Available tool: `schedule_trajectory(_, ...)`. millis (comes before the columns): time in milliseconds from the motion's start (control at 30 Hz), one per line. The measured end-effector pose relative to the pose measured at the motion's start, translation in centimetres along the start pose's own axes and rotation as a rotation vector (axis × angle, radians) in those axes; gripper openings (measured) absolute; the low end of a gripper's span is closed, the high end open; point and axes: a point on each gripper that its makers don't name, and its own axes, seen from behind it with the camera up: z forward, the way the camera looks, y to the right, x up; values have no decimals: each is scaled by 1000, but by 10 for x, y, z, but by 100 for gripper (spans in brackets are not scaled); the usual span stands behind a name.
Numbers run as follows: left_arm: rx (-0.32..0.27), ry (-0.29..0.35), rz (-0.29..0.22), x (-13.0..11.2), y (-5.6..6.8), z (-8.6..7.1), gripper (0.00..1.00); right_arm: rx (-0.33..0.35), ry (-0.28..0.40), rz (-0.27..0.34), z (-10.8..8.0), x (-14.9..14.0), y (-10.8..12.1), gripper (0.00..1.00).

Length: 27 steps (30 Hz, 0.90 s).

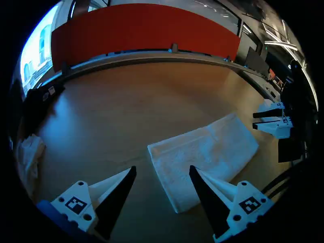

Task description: Fold towel

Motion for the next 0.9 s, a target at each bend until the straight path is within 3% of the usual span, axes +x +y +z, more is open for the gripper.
schedule_trajectory(567,38,-13,-68,-41,9,-33,97,20,-29,25,-27,-41,-10,73)
schedule_trajectory(900,74,-2,-98,-48,6,-50,97,56,-50,-24,-29,-52,-15,73)
